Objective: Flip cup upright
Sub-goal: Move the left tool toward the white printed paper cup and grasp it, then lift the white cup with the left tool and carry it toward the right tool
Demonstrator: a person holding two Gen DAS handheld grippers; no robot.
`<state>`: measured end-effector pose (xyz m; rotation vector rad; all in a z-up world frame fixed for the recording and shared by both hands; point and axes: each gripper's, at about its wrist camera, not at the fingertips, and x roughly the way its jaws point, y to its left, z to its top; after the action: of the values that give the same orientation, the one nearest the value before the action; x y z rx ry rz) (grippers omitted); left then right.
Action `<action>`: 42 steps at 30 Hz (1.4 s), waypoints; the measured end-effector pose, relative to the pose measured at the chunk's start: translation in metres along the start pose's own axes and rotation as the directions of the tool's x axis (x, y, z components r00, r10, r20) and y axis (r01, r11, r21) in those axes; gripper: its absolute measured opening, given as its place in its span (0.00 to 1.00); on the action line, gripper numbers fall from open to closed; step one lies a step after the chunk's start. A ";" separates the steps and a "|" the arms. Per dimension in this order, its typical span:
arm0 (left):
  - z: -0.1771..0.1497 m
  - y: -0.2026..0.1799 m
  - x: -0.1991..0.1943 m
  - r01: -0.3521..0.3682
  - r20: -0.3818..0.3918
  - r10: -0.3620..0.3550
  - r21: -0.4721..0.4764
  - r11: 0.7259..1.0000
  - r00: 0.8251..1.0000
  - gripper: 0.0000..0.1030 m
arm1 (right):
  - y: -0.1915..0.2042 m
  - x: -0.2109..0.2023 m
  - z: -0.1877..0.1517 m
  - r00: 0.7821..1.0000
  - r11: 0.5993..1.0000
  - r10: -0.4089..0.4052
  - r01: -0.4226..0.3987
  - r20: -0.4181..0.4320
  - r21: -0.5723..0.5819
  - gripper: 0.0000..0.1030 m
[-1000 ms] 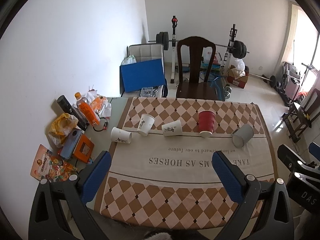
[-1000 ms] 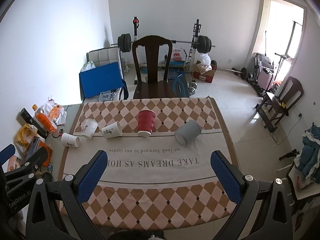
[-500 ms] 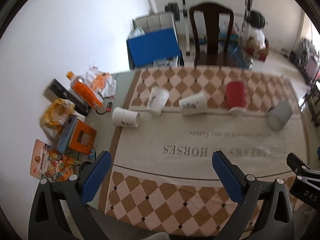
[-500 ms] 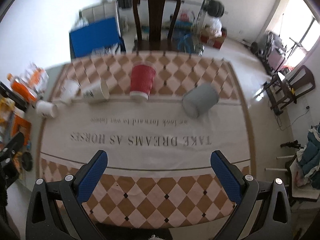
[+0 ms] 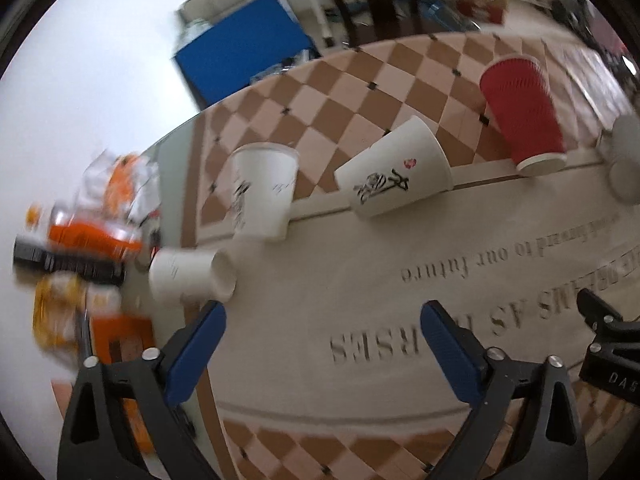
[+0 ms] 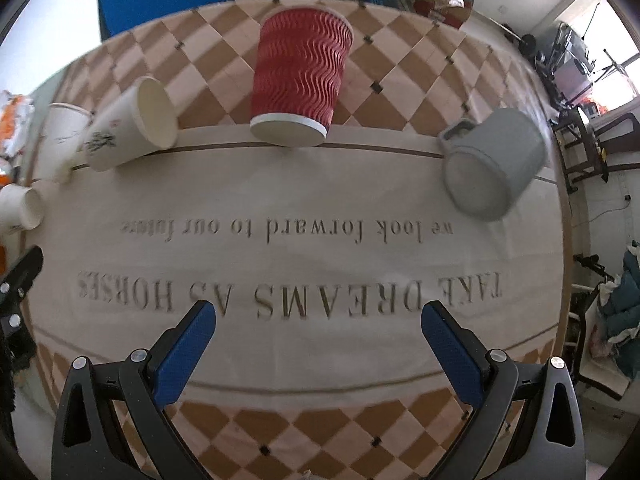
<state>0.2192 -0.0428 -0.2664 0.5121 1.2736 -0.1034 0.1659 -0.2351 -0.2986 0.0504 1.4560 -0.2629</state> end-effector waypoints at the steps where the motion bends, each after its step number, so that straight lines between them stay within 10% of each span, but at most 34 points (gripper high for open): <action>1: 0.008 -0.003 0.008 0.000 0.002 0.000 0.037 0.999 1.000 0.89 | 0.001 0.009 0.007 1.000 1.000 -0.004 0.005 -0.012 0.009 1.00; 10: 0.059 -0.034 0.052 -0.012 0.045 -0.008 0.417 0.909 0.999 0.72 | -0.014 0.053 0.039 0.996 0.995 -0.041 0.048 -0.083 0.090 1.00; 18: 0.081 -0.055 0.077 0.006 0.038 -0.032 0.547 0.837 0.999 0.61 | -0.022 0.059 0.054 0.993 0.990 -0.060 0.072 -0.101 0.122 1.00; 42: 0.048 -0.033 0.022 0.127 0.008 -0.133 0.253 0.959 0.991 0.59 | -0.049 0.016 0.024 0.993 0.975 -0.103 0.114 -0.064 0.190 1.00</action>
<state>0.2574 -0.0875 -0.2878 0.6423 1.2764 -0.3851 0.1805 -0.2895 -0.3055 0.1363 1.4848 -0.4953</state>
